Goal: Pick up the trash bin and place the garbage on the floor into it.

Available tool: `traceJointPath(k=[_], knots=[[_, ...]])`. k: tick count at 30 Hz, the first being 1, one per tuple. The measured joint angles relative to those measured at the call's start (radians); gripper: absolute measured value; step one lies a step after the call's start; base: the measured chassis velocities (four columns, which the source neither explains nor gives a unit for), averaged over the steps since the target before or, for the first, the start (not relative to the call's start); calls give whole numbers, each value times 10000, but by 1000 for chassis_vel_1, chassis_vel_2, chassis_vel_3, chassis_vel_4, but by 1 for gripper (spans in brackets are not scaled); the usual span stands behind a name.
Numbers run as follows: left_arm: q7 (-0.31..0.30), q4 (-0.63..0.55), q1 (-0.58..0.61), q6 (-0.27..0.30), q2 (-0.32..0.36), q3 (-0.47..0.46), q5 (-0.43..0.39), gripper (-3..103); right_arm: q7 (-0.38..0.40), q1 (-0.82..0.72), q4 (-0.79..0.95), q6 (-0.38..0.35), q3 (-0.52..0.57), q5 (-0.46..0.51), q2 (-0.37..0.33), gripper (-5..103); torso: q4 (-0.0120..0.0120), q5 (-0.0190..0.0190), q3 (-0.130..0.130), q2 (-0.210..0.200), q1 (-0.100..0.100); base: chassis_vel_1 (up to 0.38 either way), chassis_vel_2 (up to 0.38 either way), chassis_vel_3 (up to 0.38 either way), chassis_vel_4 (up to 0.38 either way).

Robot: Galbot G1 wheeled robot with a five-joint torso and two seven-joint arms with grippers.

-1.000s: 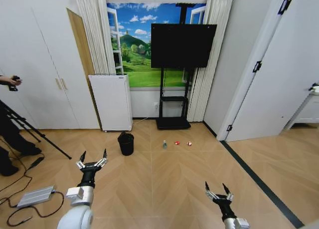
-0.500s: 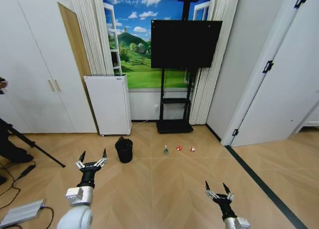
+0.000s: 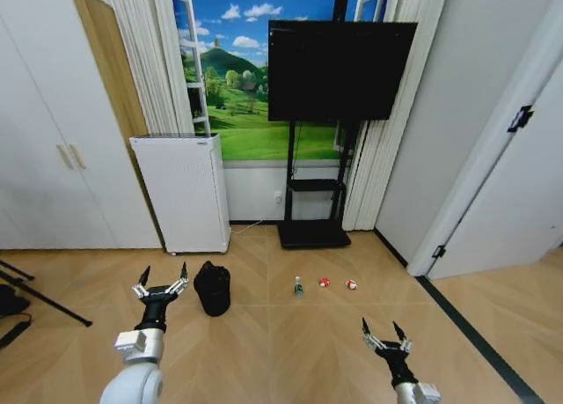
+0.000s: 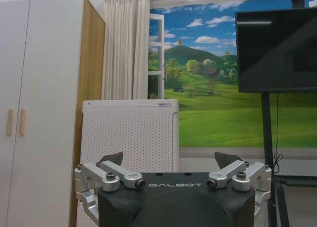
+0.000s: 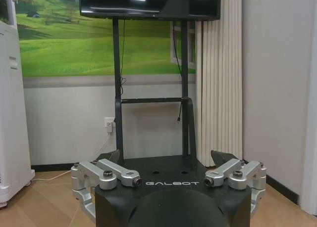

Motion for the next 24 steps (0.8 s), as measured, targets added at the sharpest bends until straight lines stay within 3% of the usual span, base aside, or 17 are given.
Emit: traceJointPath(k=[3, 6, 7, 12, 13, 15, 16, 19, 22, 23, 24], knots=[[0, -2, 0, -6, -6, 2, 0, 100, -9, -15, 6, 18, 6, -1, 0, 100, -8, -21, -1, 1, -2, -342, 351, 373, -333], [1, -2, -3, -12, -7, 3, 3, 100, -26, -13, 0, 35, 4, 2, 1, 100, -5, -1, -1, 0, -1, -340, 346, 344, -336], [1, 0, -3, -13, -8, 4, 4, 100, -32, -17, -6, 45, 12, 5, -1, 100, -6, -24, -1, 2, -4, -354, 349, 344, -354], [0, 24, -16, -29, -12, 2, 7, 100, -43, 14, -39, 65, 4, 6, 2, 100, 0, 2, 0, 0, -1, -346, 347, 337, -366], [-1, 48, -19, -36, -13, 3, 11, 100, -45, 20, -50, 73, 8, 6, 3, 100, -6, -24, -2, 3, -5, -370, 339, 390, -337], [-2, 65, -29, -38, -13, 5, 13, 100, -79, 36, -70, 105, -8, 60, 4, 100, -9, -21, -1, 2, -3, -360, 336, 339, -337], [-2, 77, -41, -41, -15, 5, 15, 100, -105, 52, -92, 125, -24, 106, 3, 100, -3, -1, 0, 0, -2, -360, 336, 343, -354], [-7, 107, -67, -45, -16, 9, 17, 100, -146, 98, -145, 174, -36, 141, 1, 100, -6, -27, -2, 3, -3, -368, 349, 350, -348], [-15, 133, -91, -46, -19, 11, 17, 100, -198, 118, -189, 194, -76, 197, -1, 100, 0, 5, -1, 1, -3, -354, 358, 346, -336], [-18, 168, -101, -48, -21, 14, 17, 100, -285, 105, -185, 212, -77, 270, -11, 100, -5, -29, -1, 3, -3, -364, 361, 344, -332], [-18, 168, -101, -48, -21, 14, 17, 100, -285, 105, -185, 212, -77, 270, -11, 100, -5, -29, -1, 3, -3, -364, 361, 344, -332]])
